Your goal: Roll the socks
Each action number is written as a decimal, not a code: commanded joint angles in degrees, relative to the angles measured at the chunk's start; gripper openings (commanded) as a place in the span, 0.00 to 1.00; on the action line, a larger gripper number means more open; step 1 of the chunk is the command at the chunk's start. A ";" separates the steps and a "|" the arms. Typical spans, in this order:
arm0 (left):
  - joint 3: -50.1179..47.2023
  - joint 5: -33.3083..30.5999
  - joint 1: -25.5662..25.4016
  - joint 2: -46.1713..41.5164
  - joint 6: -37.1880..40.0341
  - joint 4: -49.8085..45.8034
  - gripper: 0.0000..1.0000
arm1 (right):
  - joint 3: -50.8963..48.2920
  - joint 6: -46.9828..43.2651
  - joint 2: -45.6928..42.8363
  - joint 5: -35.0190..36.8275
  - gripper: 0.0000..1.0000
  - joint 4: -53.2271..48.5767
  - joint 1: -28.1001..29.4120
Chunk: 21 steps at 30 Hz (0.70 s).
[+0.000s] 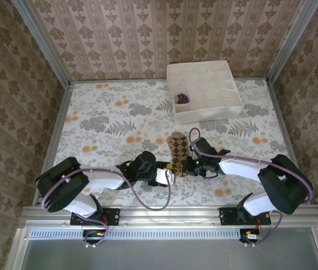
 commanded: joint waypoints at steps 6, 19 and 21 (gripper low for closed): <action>0.85 -4.25 -1.10 6.78 2.40 8.69 0.56 | -1.29 0.24 3.57 2.28 0.00 -7.42 0.18; 1.73 -7.41 -1.09 11.10 1.78 5.78 0.33 | 1.87 -2.23 0.15 -3.31 0.00 -12.75 -1.60; 2.13 -6.91 -1.09 10.35 1.35 3.86 0.24 | 1.72 -2.69 -0.19 -4.65 0.00 -13.01 -2.50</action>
